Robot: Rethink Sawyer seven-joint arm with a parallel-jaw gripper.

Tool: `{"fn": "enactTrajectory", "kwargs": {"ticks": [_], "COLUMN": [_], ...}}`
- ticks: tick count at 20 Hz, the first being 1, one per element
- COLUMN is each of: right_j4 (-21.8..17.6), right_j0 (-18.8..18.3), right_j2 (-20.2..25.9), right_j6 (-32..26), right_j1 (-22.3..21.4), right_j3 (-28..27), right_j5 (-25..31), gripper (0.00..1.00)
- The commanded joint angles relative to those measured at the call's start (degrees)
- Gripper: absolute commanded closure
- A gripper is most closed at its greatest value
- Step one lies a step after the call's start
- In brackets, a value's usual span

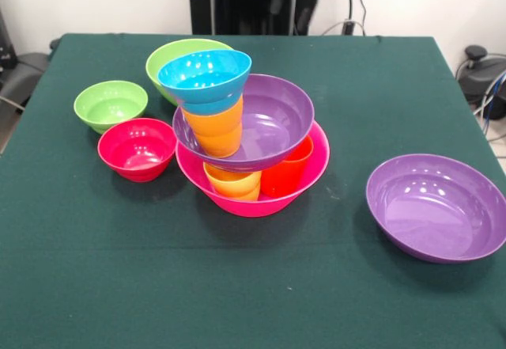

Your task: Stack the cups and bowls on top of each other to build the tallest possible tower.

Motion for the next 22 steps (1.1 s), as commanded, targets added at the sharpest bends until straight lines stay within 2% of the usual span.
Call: {"fn": "enactTrajectory", "kwargs": {"ticks": [1, 5, 8, 11, 14, 18, 22], "right_j4": [-11.63, -18.19, -20.44, -24.43, -27.28, -30.56, -32.67], "right_j0": [-3.53, -1.87, -2.34, -0.66, -1.97, -2.49, -5.01], "right_j2": [7.04, 5.2, 6.61, 5.4, 6.72, 7.87, 10.38], "right_j6": [-10.15, -9.01, -9.47, -6.77, -6.29, -6.32, -7.45], "right_j1": [3.96, 3.61, 1.52, 3.03, 5.35, 5.72, 6.91], "right_j3": [4.0, 0.47, 0.14, -2.25, -3.58, -4.52, -5.34], "right_j5": [-5.68, -5.88, -4.39, -6.81, -9.44, -10.86, -11.34], "gripper": [0.0, 0.0, 0.0, 0.0, 0.0, 0.0, 0.0]}}
